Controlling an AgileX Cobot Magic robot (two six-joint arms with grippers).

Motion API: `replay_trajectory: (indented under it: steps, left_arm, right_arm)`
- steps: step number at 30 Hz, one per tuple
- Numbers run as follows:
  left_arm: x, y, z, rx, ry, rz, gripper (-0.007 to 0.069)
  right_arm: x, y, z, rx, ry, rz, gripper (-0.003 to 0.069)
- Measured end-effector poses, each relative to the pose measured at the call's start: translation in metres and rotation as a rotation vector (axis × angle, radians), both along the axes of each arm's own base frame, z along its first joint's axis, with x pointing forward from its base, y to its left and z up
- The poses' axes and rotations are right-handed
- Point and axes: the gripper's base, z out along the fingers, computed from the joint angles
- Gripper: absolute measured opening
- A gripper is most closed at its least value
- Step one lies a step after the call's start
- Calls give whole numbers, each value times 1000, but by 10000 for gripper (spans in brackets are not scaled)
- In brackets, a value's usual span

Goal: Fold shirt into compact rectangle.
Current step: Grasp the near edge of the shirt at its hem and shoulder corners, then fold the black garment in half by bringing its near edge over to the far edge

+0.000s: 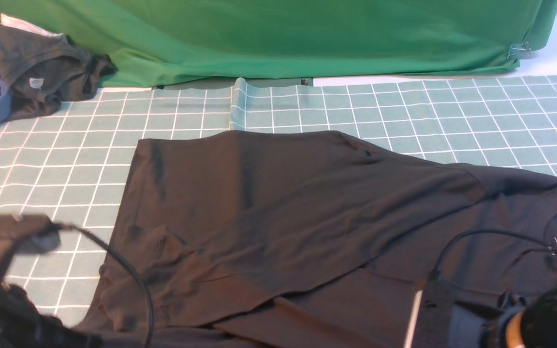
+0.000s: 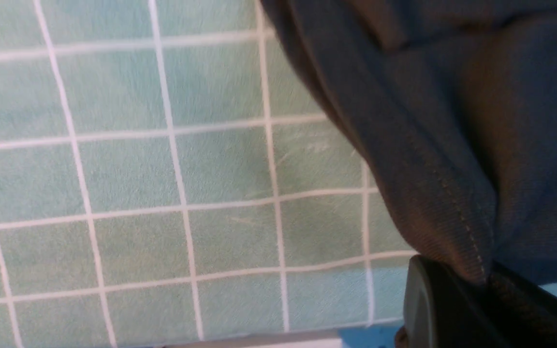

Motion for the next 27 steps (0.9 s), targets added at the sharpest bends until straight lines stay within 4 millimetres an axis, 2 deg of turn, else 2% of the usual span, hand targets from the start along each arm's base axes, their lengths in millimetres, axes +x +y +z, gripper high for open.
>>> replay_trajectory:
  steps: [1, 5, 8, 11, 12, 15, 16, 19, 21, 22, 25, 27]
  left_arm:
    - [3, -1, 10, -13, -30, 9, 11]
    - [18, -4, 25, -10, -84, 17, 11]
    - [47, -11, 34, 17, -119, 23, 11]
    - [83, -16, 40, 14, -171, 52, 11]
    - [85, -17, 41, 12, -172, 52, 11]
    - [130, -12, 44, -29, -177, 104, 11]
    - [138, -9, 44, -41, -177, 111, 11]
    - [173, -1, 41, -64, -175, 146, 11]
    - [197, 8, 37, -75, -173, 183, 11]
    - [201, 9, 36, -74, -171, 186, 11]
    - [239, 21, 24, -89, -171, 233, 11]
    - [253, 25, 17, -90, -165, 248, 11]
  right_arm:
    - [-1, -2, 8, 11, -22, -8, 33]
    - [7, -2, 27, 18, -63, -20, 31]
    - [27, -3, 46, 40, -125, -50, 31]
    - [58, -8, 64, 66, -180, -107, 31]
    - [60, -9, 65, 66, -185, -106, 31]
    - [103, -18, 76, 63, -233, -155, 31]
    - [114, -19, 80, 70, -246, -169, 31]
    - [143, -20, 80, 72, -258, -181, 30]
    - [169, -18, 77, 71, -263, -191, 30]
    - [171, -18, 79, 74, -271, -192, 30]
    - [210, -12, 67, 71, -268, -200, 30]
    - [228, -9, 63, 74, -274, -211, 30]
